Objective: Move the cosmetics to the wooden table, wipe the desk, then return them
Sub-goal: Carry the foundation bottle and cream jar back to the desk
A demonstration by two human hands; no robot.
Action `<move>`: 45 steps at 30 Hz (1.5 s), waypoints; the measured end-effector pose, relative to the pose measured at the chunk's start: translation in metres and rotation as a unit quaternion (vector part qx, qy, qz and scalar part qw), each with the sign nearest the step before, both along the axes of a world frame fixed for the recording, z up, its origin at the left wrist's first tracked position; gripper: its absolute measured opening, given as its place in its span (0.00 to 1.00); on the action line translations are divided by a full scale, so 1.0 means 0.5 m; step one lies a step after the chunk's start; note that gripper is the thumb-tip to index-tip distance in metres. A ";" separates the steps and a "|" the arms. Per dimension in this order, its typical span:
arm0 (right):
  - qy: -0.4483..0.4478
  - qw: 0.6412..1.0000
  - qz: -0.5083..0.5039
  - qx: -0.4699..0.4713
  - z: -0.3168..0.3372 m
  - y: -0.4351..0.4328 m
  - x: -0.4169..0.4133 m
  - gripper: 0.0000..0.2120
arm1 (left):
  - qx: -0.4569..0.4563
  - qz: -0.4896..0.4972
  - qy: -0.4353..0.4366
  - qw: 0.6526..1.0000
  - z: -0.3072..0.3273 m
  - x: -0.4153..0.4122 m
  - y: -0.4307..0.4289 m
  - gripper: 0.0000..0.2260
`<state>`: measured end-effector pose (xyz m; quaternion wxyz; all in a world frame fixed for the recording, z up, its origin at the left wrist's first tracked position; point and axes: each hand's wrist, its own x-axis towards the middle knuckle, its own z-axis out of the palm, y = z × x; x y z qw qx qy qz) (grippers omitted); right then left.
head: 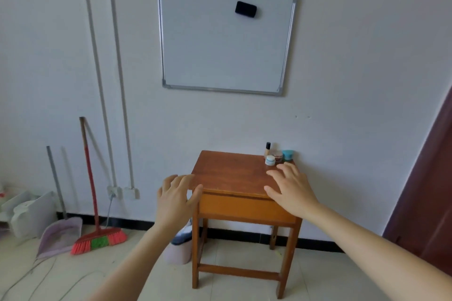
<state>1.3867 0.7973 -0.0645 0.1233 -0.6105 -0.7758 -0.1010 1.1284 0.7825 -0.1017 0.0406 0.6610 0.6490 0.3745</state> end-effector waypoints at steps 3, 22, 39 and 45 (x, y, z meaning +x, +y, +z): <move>0.014 0.999 -0.025 0.027 0.030 0.059 -0.026 0.23 | 0.019 -0.009 -0.020 1.000 0.022 -0.051 0.089 0.19; 0.075 0.986 -0.150 -0.018 -0.055 0.465 0.209 0.23 | -0.035 -0.140 -0.027 0.989 -0.032 0.211 0.593 0.19; 0.100 0.976 -0.156 -0.114 -0.246 0.905 0.279 0.23 | -0.154 -0.129 -0.035 0.979 -0.214 0.308 1.054 0.18; 0.142 0.959 -0.208 -0.129 -0.285 1.055 0.261 0.21 | -0.202 -0.178 -0.017 0.963 -0.237 0.338 1.243 0.19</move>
